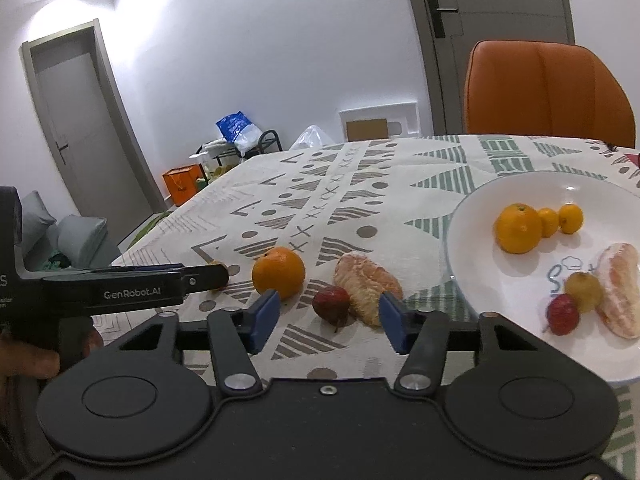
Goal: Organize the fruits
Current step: 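Grasp the small yellow fruit with the left tool while the right tool grasps the red plum, then carry the yellow fruit and red plum over the bowl and open both tools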
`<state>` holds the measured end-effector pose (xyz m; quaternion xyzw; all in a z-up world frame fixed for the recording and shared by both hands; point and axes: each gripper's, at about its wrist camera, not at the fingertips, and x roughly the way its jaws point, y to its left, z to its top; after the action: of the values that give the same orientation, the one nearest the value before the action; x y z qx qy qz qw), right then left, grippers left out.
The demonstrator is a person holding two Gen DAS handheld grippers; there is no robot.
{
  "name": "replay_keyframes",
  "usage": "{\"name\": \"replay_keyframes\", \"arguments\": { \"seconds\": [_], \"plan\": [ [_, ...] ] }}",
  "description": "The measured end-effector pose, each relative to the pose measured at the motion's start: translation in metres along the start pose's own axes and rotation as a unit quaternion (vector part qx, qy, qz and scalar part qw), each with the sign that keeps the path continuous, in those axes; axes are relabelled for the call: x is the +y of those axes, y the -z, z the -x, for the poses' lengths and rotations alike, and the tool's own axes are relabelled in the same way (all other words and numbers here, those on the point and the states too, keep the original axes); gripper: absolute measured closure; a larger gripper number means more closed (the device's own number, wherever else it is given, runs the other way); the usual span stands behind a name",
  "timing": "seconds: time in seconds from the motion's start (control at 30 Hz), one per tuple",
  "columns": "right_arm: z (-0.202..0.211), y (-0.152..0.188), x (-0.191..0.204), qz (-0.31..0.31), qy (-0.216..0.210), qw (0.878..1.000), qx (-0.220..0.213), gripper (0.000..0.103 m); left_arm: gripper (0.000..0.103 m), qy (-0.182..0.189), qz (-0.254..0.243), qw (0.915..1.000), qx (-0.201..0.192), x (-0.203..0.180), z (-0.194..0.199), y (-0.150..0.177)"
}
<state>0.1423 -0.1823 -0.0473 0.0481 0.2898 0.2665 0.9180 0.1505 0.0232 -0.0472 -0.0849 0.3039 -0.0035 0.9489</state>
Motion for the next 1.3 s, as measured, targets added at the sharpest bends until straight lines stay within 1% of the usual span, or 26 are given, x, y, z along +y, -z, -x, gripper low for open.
{"name": "replay_keyframes", "arguments": {
  "seconds": [0.07, 0.13, 0.23, 0.3, 0.37, 0.4, 0.47, 0.53, 0.87, 1.3],
  "plan": [
    [-0.005, -0.001, 0.003, 0.003, -0.001, 1.0, 0.004, 0.051, 0.049, 0.001, 0.004, 1.0, 0.003, 0.002, -0.003, 0.0],
    [-0.009, -0.002, 0.005, 0.006, -0.001, 1.0, 0.006, 0.051, 0.052, 0.002, 0.007, 0.9999, 0.008, 0.004, -0.007, 0.001],
    [-0.015, -0.002, 0.007, 0.008, -0.002, 1.0, 0.01, 0.054, 0.063, 0.003, 0.011, 0.9998, 0.017, 0.005, -0.013, 0.001],
    [-0.02, -0.001, 0.007, 0.008, -0.002, 1.0, 0.013, 0.056, 0.077, 0.001, 0.014, 0.9997, 0.019, 0.005, -0.015, 0.0],
    [-0.022, 0.0, 0.008, 0.008, -0.001, 1.0, 0.015, 0.059, 0.081, 0.005, 0.018, 0.9996, 0.021, 0.006, -0.014, -0.002],
    [-0.024, 0.001, 0.007, 0.008, 0.001, 1.0, 0.016, 0.061, 0.081, 0.004, 0.018, 0.9996, 0.021, 0.006, -0.014, -0.002],
    [-0.028, 0.002, 0.006, 0.008, 0.0, 1.0, 0.021, 0.075, 0.081, 0.001, 0.014, 0.9997, 0.018, 0.005, -0.011, -0.004],
    [-0.03, 0.003, 0.006, 0.007, -0.001, 1.0, 0.026, 0.081, 0.081, 0.001, 0.012, 0.9998, 0.015, 0.004, -0.007, -0.005],
    [-0.011, -0.002, 0.003, 0.001, -0.006, 1.0, 0.003, 0.082, 0.081, 0.011, -0.002, 0.9999, -0.004, -0.011, 0.009, -0.013],
    [0.013, -0.006, -0.01, -0.01, 0.006, 1.0, -0.024, 0.082, 0.081, 0.03, -0.022, 0.9991, -0.019, -0.038, 0.018, -0.018]
  ]
}}
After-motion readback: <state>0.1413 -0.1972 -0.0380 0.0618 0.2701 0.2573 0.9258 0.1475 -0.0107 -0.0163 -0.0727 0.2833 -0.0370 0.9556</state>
